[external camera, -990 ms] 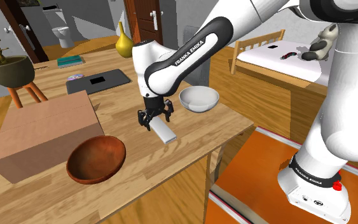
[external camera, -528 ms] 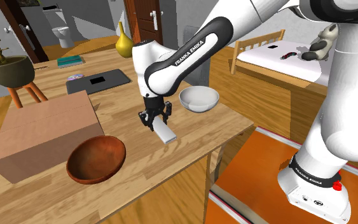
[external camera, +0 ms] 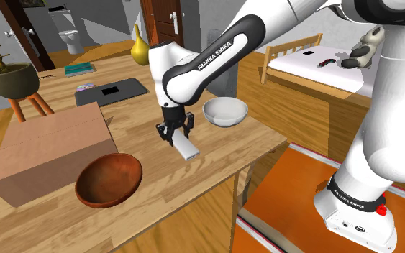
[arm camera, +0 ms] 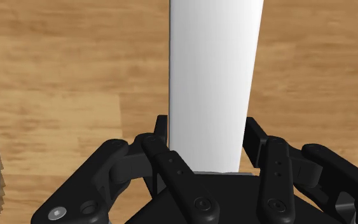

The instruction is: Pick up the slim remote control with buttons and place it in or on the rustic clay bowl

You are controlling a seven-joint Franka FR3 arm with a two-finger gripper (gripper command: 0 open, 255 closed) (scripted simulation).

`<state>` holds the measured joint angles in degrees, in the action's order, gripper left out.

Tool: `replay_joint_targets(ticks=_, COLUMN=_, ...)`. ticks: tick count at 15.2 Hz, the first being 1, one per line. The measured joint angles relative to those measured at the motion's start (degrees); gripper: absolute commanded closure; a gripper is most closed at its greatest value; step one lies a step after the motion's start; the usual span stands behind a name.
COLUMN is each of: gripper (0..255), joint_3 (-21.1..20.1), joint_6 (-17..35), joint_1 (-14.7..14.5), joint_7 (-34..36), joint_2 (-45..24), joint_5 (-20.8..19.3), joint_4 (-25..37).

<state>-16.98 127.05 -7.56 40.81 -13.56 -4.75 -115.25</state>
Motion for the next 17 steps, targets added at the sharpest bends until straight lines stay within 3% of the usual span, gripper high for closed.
replay_joint_targets(ticks=17, gripper=255, joint_3=-0.55, joint_6=-11.85, joint_1=0.45, joint_7=-1.49, joint_2=5.78, joint_5=2.33, joint_4=6.39)
